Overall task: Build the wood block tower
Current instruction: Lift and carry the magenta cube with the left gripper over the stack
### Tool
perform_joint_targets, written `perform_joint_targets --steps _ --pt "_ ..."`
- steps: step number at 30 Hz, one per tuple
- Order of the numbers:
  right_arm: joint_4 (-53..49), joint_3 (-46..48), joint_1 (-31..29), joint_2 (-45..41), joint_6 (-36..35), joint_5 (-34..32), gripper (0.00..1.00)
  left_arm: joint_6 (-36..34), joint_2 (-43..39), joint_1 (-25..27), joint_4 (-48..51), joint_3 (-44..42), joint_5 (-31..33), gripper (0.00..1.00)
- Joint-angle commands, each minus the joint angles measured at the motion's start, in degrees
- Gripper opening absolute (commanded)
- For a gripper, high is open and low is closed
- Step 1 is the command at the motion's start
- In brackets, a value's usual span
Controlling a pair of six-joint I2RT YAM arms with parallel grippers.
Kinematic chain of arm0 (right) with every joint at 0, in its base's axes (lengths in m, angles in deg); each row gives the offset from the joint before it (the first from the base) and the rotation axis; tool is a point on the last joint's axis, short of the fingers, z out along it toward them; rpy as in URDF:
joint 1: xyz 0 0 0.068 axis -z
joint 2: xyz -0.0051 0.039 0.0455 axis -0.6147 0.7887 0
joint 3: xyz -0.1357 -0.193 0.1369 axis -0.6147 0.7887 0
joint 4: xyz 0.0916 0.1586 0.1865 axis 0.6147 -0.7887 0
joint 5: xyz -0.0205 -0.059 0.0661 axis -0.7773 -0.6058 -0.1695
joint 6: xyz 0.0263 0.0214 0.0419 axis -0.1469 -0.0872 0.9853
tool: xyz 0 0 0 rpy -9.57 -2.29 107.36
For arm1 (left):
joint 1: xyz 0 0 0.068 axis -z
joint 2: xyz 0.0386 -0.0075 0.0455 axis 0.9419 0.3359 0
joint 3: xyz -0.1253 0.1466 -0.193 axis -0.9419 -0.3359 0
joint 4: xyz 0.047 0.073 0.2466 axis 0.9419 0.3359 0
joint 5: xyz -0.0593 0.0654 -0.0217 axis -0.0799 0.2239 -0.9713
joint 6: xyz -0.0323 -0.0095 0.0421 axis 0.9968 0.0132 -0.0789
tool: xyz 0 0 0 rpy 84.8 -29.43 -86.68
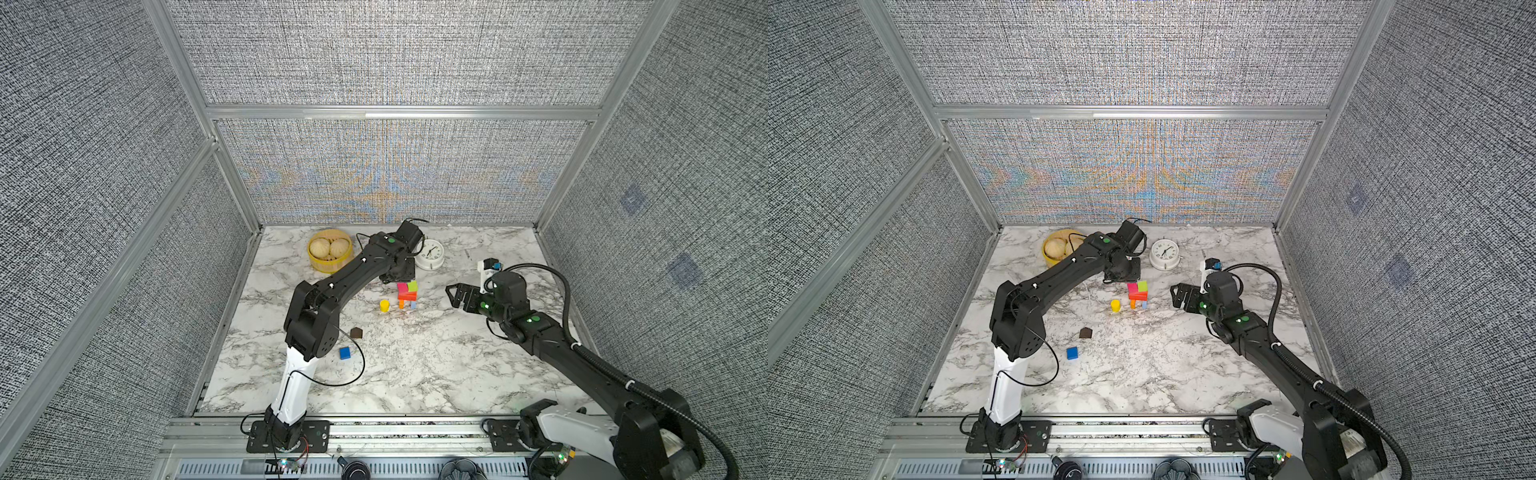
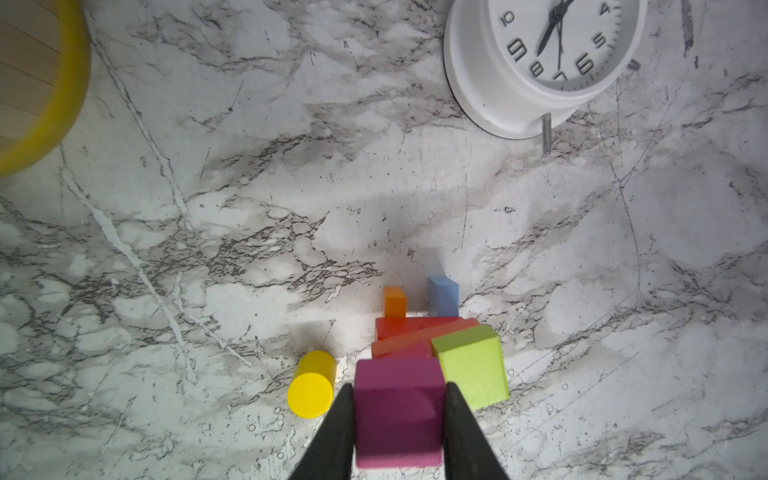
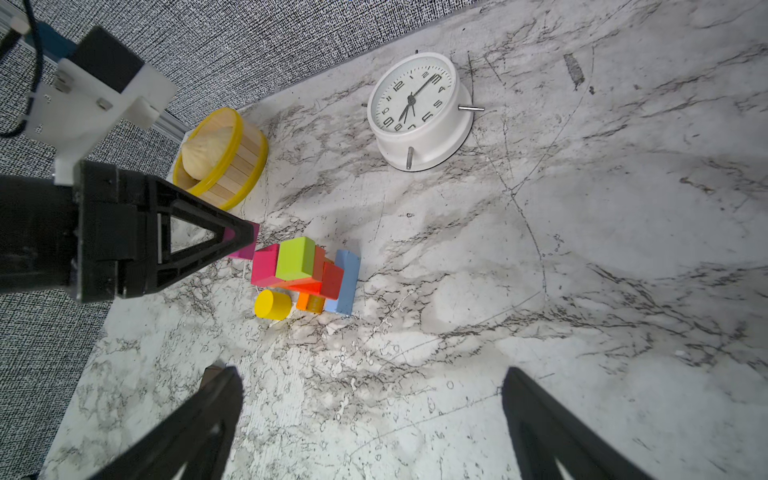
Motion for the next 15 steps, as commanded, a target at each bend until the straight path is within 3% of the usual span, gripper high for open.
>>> perform_joint_targets --steps 1,15 --pt "1.6 0.2 0.0 -0.1 0.1 -0.4 0.99 0.5 -0.1 0.3 0.4 -0.4 0.1 0.33" --pt "1.9 0.4 0.0 -0.1 0.5 0.5 0.99 2.3 -1.1 1.2 -0.9 -2.8 0.9 0.33"
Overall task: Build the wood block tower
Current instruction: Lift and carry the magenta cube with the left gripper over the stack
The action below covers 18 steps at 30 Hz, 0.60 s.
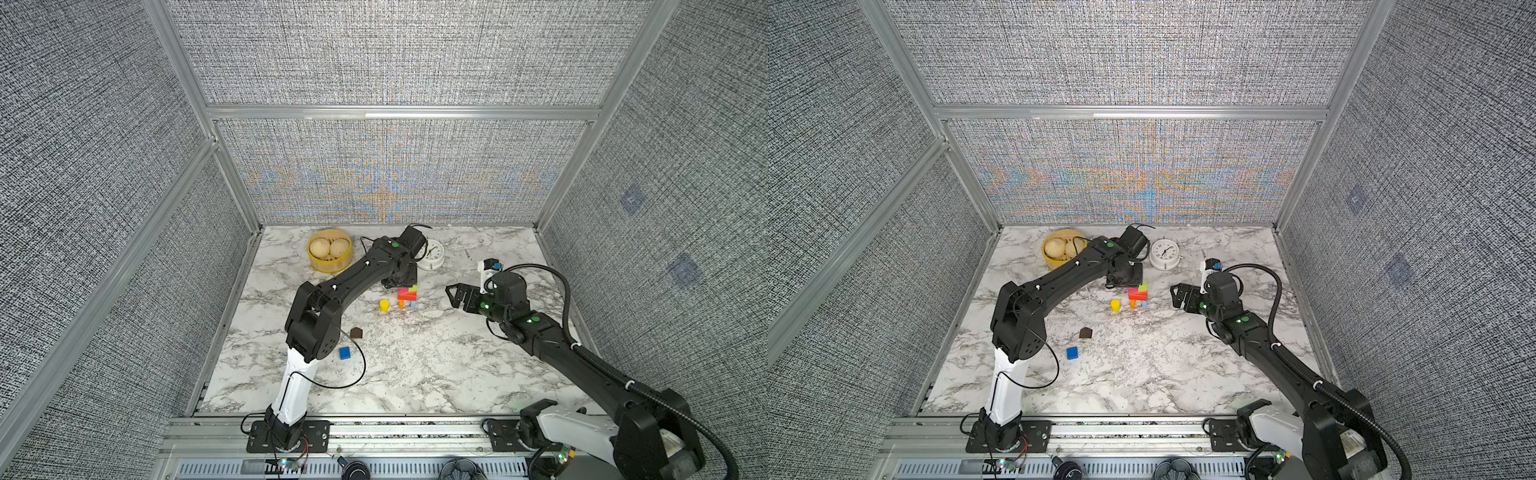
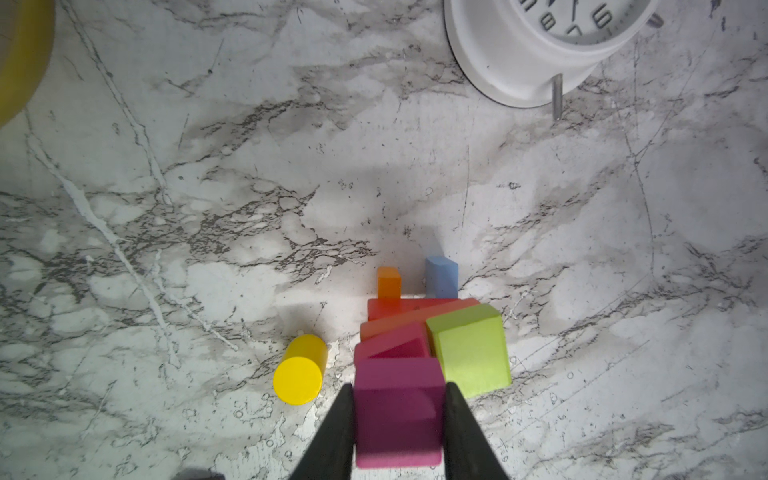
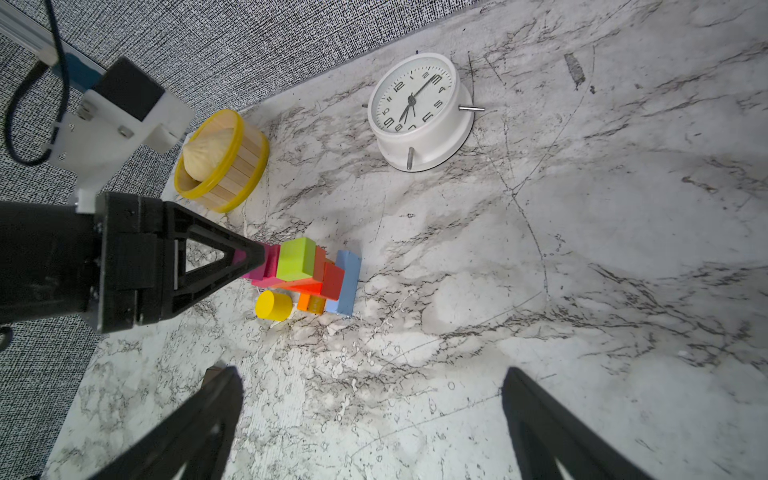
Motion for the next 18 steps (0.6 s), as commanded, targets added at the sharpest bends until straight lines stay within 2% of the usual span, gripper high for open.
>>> perform_joint_targets --steps 1,18 --pt "1.4 0.1 0.0 -0.1 0.2 0.4 0.99 0.6 -0.7 -0.1 -0.6 -0.4 0.7 0.33" --pt "1.3 0.0 0.0 -0.3 0.2 0.6 0.99 0.9 0.3 0.0 -0.9 0.4 0.7 0.33"
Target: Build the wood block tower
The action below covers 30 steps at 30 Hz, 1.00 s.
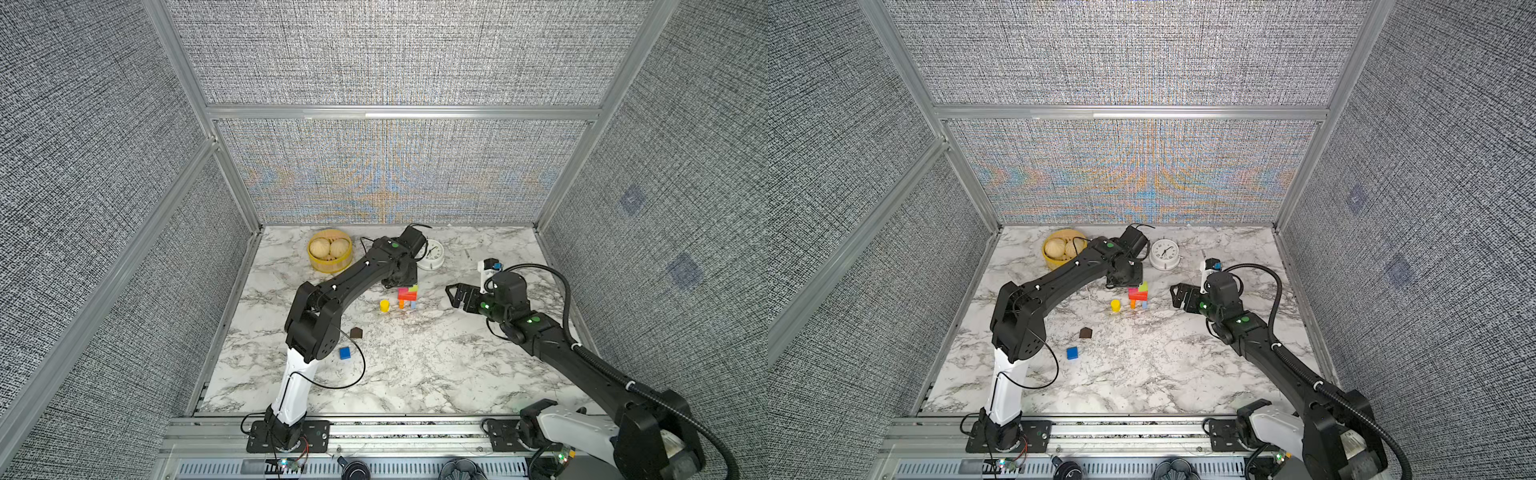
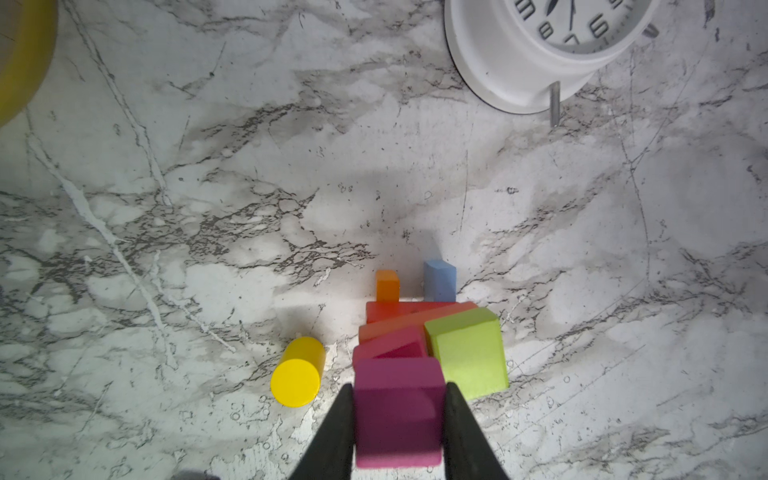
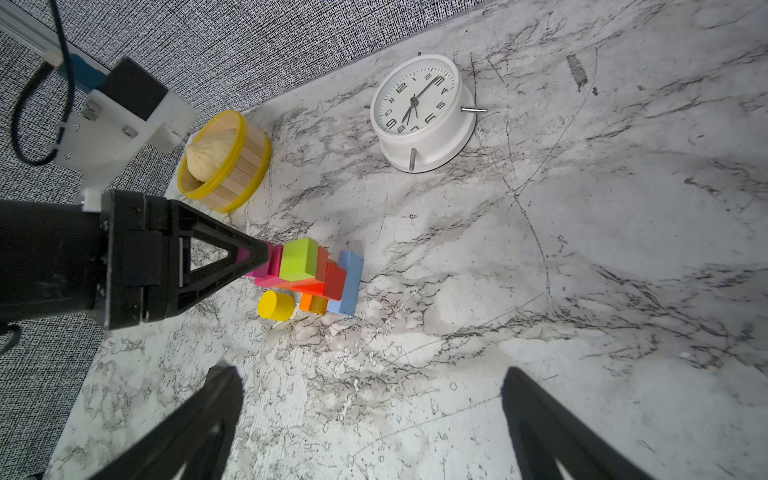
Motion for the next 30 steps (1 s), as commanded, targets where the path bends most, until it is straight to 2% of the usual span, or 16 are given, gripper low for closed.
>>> perform_joint_targets --steps 1,15,27,30 --pt "1.2 0.0 -0.1 0.0 0.1 0.5 0.99 0.5 0.3 0.0 -0.5 0.3 0.5 0.33" --pt "1.2 -0.1 0.0 0.9 0.0 0.9 0.99 0.5 0.7 0.0 -1.1 0.0 -0.1 0.36" --pt "1.2 -0.2 0.0 0.8 -0.4 1.0 0.99 0.4 0.0 0.0 -1.1 0.0 0.3 0.60" --pt "1.0 -0.3 0.0 0.7 -0.6 1.1 0.99 -0.4 -2.0 0.0 -1.8 -1.2 1.5 0.73"
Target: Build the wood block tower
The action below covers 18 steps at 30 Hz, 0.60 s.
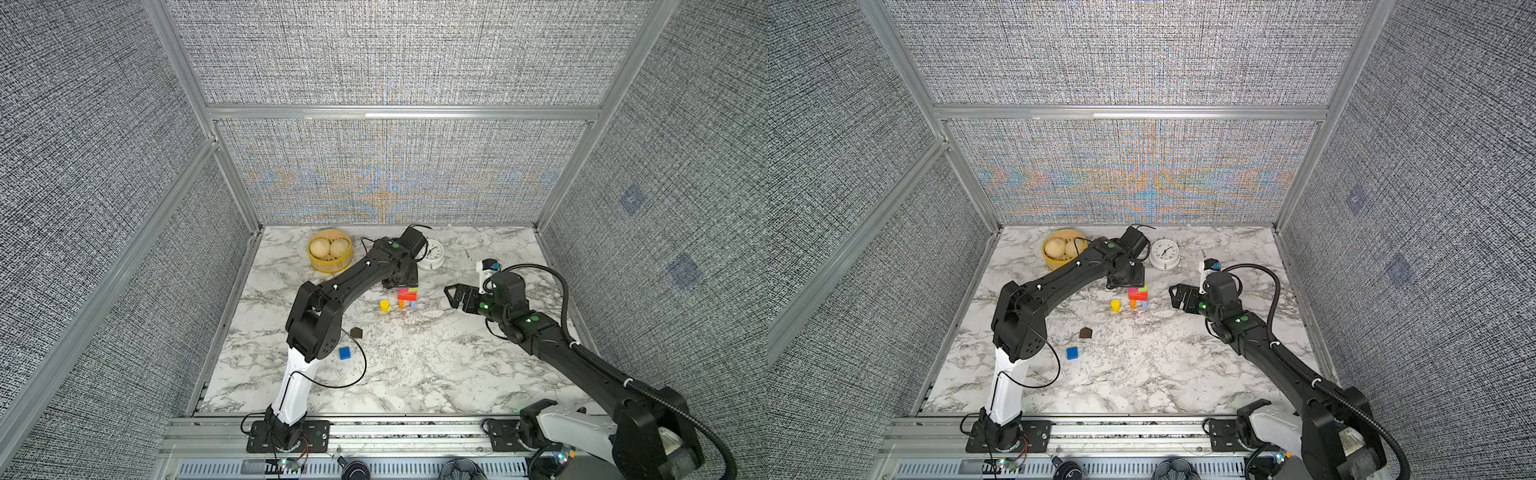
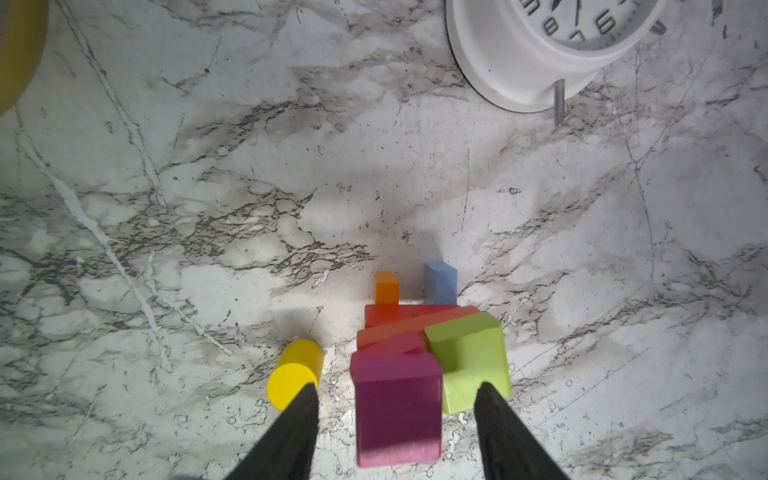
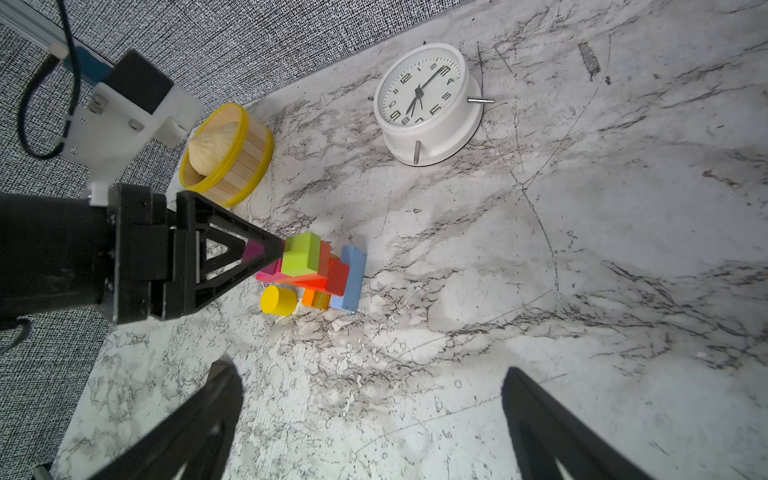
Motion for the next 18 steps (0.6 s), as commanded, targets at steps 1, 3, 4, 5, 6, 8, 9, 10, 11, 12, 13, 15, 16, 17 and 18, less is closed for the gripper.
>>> perform_joint_targets --steps 1,3,4,5,6,8,9,10,11,12,13,15,16,17,18 --pt "0.7 -0.4 0.0 -0.2 -0.9 0.1 0.99 -0.9 -2.7 0.0 -1.4 -1.4 2.4 0.78" --pt "0.7 -0.4 0.0 -0.4 -1.0 -0.1 0.99 -1.6 -4.6 0.0 -1.3 -2.1 4.1 0.83" --pt "0.5 -0.4 -0.1 -0.6 -1.1 -0.4 0.99 -1.9 -5.4 0.0 -0.7 -2.3 4.8 0.83" --pt "0.4 -0.4 0.0 -0.7 -1.1 -0.6 0.99 -2.0 -6.0 0.0 0.0 -2.3 5.7 0.84" --pt "0.3 -0.4 0.0 -0.7 -1.2 -0.7 0.99 -2.1 -6.5 0.0 0.7 -2.3 6.3 0.84" --pt "0.2 -0.4 0.0 -0.7 -1.2 -0.8 0.99 -1.9 -7.8 -0.1 2.1 -2.9 7.7 0.84" --pt "0.1 -0.4 0.0 -0.7 -1.3 -0.7 0.99 -1.7 -7.9 -0.1 2.5 -3.4 8.2 0.84" --pt "0.1 -0.5 0.0 -0.7 -1.3 -0.7 0.99 -1.2 -9.7 -0.1 2.9 -4.3 8.6 0.84" --pt "-0.1 -0.6 0.0 -0.6 -1.3 -0.7 0.99 -0.9 -10.7 -0.1 3.2 -5.3 9.0 0.84" --pt "-0.1 -0.7 0.0 -0.6 -1.3 -0.7 0.99 -0.6 -11.3 -0.2 3.6 -6.1 9.2 0.84" --pt "-0.2 -0.7 -0.1 -0.6 -1.2 -0.6 0.99 -0.3 -12.1 -0.2 3.9 -7.1 9.4 0.84" --pt "-0.3 -0.7 0.0 -0.5 -1.3 -0.5 0.99 -0.1 -13.9 -0.3 3.6 -10.0 9.2 0.83" --pt "-0.3 -0.8 -0.1 -0.5 -1.3 -0.4 0.99 0.2 -15.2 -0.2 3.1 -11.8 9.1 0.83" --pt "-0.3 -0.8 -0.1 -0.4 -1.3 -0.3 0.99 0.5 -16.5 -0.3 2.7 -13.6 9.1 0.83" --pt "-0.3 -0.8 0.0 -0.3 -1.3 -0.2 0.99 0.8 -17.6 -0.3 2.3 -15.4 9.0 0.82"
